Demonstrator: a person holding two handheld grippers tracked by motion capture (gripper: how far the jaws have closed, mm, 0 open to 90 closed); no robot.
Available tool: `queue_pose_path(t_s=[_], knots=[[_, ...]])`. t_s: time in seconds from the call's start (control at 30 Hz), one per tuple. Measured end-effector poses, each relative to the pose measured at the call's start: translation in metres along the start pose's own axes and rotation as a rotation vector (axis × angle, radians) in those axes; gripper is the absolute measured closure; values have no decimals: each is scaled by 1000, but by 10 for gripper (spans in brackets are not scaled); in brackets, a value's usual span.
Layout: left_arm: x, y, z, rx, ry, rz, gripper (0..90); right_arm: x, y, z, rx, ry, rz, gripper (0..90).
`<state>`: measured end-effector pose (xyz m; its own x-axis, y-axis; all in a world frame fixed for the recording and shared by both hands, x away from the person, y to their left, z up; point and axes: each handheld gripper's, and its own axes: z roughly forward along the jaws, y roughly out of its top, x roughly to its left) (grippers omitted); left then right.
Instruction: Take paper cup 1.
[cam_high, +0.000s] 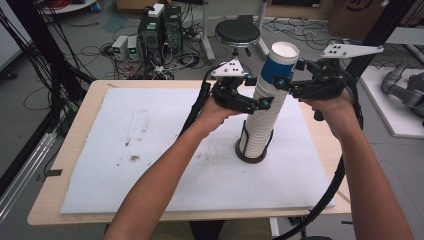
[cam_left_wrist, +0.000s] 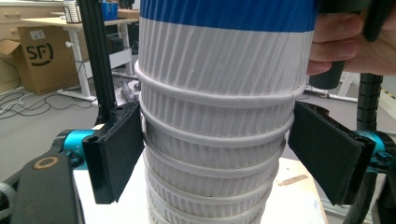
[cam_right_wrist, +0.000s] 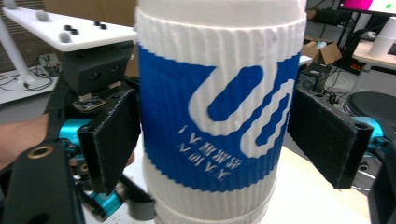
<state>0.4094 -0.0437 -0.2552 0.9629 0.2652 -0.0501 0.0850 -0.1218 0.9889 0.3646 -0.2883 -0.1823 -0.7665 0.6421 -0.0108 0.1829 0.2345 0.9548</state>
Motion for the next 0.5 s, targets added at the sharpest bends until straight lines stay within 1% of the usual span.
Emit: queue_pose_path(t_s=[0.03, 0.1, 0.17, 0.27, 0.3, 0.33, 0.37, 0.4, 0.43, 0.5], knots=[[0, 0, 0, -2, 0, -2, 186, 0, 0, 1, -2, 5, 6, 203], [0, 0, 0, 0, 0, -2, 186, 0, 1, 1, -9, 12, 2, 212], [0, 0, 0, 1, -1, -1, 187, 1, 3, 1, -25, 3, -15, 227], [0, 0, -1, -3, -2, -5, 187, 1, 7, 0, -29, 6, -12, 240], [1, 0, -1, 0, -2, -4, 187, 2, 11, 0, -18, -2, -20, 246], [2, 0, -2, 2, -3, -1, 188, 2, 13, 0, -8, -4, -13, 249], [1, 0, -2, -2, 0, -9, 188, 2, 13, 0, -8, -4, -13, 249], [1, -1, -2, -4, 3, -11, 189, 3, 16, 1, 4, -6, -12, 252], [1, -1, -3, 0, 3, -6, 189, 3, 16, 1, 4, -6, -12, 252], [0, -1, -3, -4, 7, -13, 190, 5, 17, 1, 12, -4, -7, 254]])
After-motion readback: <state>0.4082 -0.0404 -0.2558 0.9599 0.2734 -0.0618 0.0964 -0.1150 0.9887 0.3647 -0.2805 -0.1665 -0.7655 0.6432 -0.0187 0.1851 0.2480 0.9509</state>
